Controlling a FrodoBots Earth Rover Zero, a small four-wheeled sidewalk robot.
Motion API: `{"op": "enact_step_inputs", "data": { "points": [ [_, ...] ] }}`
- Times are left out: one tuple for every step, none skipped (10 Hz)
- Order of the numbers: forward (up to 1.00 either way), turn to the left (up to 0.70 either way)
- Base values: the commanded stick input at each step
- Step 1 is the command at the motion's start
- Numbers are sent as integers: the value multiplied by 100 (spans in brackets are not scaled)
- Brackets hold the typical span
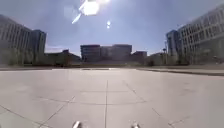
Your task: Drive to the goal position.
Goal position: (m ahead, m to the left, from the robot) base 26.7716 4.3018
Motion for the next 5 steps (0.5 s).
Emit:
{"op": "enact_step_inputs", "data": {
  "points": [
    [85,-29],
    [85,-10],
    [85,0],
    [85,4],
    [85,4]
  ]
}}
